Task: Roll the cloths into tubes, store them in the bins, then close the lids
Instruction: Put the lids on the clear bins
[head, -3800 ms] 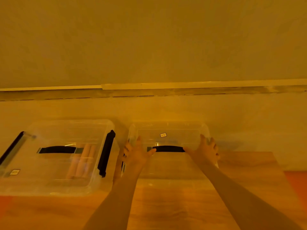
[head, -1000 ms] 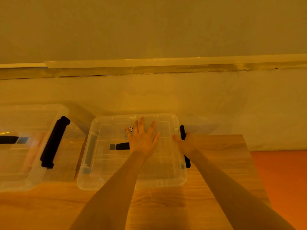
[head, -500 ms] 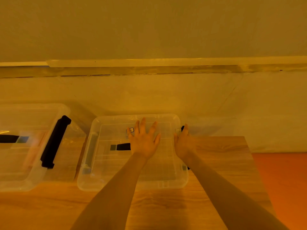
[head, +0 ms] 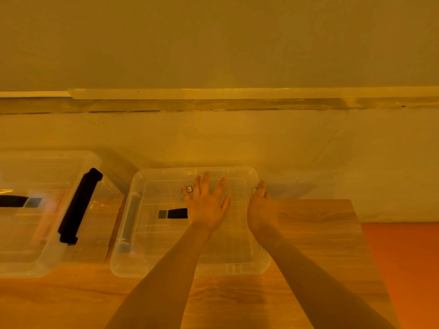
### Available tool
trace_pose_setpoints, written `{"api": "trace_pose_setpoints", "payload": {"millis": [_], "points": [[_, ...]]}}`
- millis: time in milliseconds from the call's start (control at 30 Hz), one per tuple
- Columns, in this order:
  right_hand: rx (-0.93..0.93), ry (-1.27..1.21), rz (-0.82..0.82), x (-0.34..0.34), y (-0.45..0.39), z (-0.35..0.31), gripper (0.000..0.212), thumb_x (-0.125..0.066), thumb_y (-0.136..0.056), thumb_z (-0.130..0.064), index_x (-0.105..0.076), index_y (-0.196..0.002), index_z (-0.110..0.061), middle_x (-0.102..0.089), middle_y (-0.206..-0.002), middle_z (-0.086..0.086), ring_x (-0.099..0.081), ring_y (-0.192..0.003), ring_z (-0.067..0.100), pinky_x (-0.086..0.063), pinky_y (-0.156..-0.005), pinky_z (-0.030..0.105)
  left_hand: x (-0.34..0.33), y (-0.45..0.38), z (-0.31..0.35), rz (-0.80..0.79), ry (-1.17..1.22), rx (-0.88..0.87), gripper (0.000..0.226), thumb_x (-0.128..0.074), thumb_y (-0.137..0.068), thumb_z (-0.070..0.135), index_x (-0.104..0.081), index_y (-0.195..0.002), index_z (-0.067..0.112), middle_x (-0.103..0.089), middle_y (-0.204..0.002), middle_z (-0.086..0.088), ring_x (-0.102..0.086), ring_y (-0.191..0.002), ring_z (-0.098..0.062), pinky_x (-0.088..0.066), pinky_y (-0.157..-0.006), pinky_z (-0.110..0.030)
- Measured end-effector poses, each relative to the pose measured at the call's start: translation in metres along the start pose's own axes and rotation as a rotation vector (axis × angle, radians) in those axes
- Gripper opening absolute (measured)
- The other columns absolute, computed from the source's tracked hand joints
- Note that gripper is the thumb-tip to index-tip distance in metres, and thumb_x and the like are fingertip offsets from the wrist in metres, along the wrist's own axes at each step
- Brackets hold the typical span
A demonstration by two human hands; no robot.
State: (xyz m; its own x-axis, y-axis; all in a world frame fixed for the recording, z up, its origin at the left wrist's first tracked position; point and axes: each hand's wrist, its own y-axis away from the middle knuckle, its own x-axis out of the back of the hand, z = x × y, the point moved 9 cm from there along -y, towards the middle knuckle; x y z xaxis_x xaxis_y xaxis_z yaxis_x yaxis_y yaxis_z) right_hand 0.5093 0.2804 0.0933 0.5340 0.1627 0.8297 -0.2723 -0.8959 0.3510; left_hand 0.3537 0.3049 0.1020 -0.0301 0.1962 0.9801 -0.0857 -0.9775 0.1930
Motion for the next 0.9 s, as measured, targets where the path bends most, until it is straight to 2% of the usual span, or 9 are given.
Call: {"api": "trace_pose_setpoints", "payload": {"millis": [200, 333, 400, 467, 533, 600, 700, 767, 900], "points": [[-0.044, -0.033, -0.019, 0.001, 0.001, 0.0, 0.06, -0.031, -0.104, -0.017, 0.003, -0.153, -0.011, -0.024, -0.155, 0.016, -0.038, -0.134, 0.036, -0.039, -0.101, 0.044, 0.0, 0.0, 0.001, -0.005, 0.007, -0.01, 0.059, -0.011, -0.095, 0.062, 0.006, -0.149, 0.043, 0.012, -0.16, -0.008, 0.007, -0.147, -0.033, -0.001, -0.113, -0.063], [0.032, 0.196, 0.108, 0.011, 0.003, -0.012, 0.064, -0.034, -0.103, -0.028, 0.004, -0.154, -0.018, 0.001, -0.161, 0.015, -0.006, -0.147, 0.034, -0.017, -0.116, 0.046, 0.003, 0.002, -0.001, -0.049, 0.017, -0.054, 0.058, -0.015, -0.097, 0.06, -0.001, -0.15, 0.042, 0.009, -0.16, -0.009, 0.006, -0.147, -0.033, -0.001, -0.113, -0.062], [0.15, 0.276, 0.133, 0.008, 0.008, -0.031, 0.064, -0.035, -0.103, -0.03, 0.002, -0.154, -0.023, 0.007, -0.16, 0.015, 0.003, -0.148, 0.035, -0.009, -0.118, 0.049, 0.015, 0.01, -0.011, 0.014, 0.063, -0.084, 0.055, -0.021, -0.097, 0.057, -0.024, -0.149, 0.037, -0.009, -0.16, -0.012, -0.009, -0.146, -0.036, -0.014, -0.113, -0.063], [0.282, 0.343, 0.106, -0.005, 0.017, -0.056, 0.062, -0.037, -0.102, -0.033, -0.004, -0.154, -0.027, 0.006, -0.16, 0.015, 0.003, -0.147, 0.036, -0.007, -0.117, 0.053, 0.027, 0.02, -0.037, 0.145, 0.115, -0.067, 0.054, -0.029, -0.093, 0.051, -0.053, -0.134, 0.028, -0.042, -0.146, -0.017, -0.041, -0.133, -0.041, -0.036, -0.101, -0.064], [0.4, 0.385, 0.081, -0.022, 0.028, -0.081, 0.06, -0.048, -0.098, -0.039, -0.025, -0.151, -0.026, -0.011, -0.159, 0.018, -0.011, -0.146, 0.041, -0.014, -0.114, 0.059, 0.026, 0.03, -0.074, 0.122, 0.114, -0.011, 0.05, -0.033, -0.091, 0.048, -0.062, -0.125, 0.025, -0.054, -0.135, -0.016, -0.053, -0.122, -0.04, -0.043, -0.093, -0.061], [0.493, 0.377, 0.082, -0.042, 0.037, -0.1, 0.053, -0.051, -0.093, -0.05, -0.048, -0.14, -0.024, -0.035, -0.15, 0.02, -0.033, -0.137, 0.045, -0.025, -0.106, 0.062, 0.023, 0.04, -0.108, 0.092, 0.087, 0.04, 0.05, -0.031, -0.092, 0.048, -0.058, -0.129, 0.028, -0.052, -0.138, -0.015, -0.051, -0.125, -0.039, -0.04, -0.096, -0.061], [0.508, 0.421, -0.019, -0.07, 0.043, -0.11, 0.069, -0.01, -0.097, -0.06, -0.061, -0.128, -0.026, -0.056, -0.134, 0.02, -0.052, -0.122, 0.045, -0.031, -0.096, 0.065, 0.018, 0.054, -0.146, 0.047, 0.056, 0.102, 0.05, -0.026, -0.1, 0.049, -0.03, -0.147, 0.033, -0.022, -0.157, -0.012, -0.02, -0.144, -0.036, -0.022, -0.112, -0.057], [0.519, 0.457, -0.024, -0.078, 0.043, -0.109, 0.075, -0.004, -0.097, -0.061, -0.063, -0.126, -0.026, -0.059, -0.13, 0.019, -0.055, -0.119, 0.045, -0.028, -0.097, 0.068, 0.014, 0.06, -0.164, 0.013, 0.012, 0.12, 0.054, -0.02, -0.101, 0.05, -0.009, -0.151, 0.036, -0.001, -0.161, -0.007, 0.001, -0.148, -0.03, -0.009, -0.116, -0.052], [0.5, 0.516, -0.013, -0.077, 0.042, -0.104, 0.073, -0.005, -0.095, -0.063, -0.058, -0.131, -0.028, -0.057, -0.133, 0.016, -0.053, -0.122, 0.042, -0.026, -0.101, 0.064, 0.012, 0.063, -0.177, -0.013, 0.065, 0.125, 0.056, -0.016, -0.099, 0.054, -0.001, -0.151, 0.038, 0.005, -0.161, -0.006, 0.005, -0.147, -0.03, -0.012, -0.117, -0.056]]}}
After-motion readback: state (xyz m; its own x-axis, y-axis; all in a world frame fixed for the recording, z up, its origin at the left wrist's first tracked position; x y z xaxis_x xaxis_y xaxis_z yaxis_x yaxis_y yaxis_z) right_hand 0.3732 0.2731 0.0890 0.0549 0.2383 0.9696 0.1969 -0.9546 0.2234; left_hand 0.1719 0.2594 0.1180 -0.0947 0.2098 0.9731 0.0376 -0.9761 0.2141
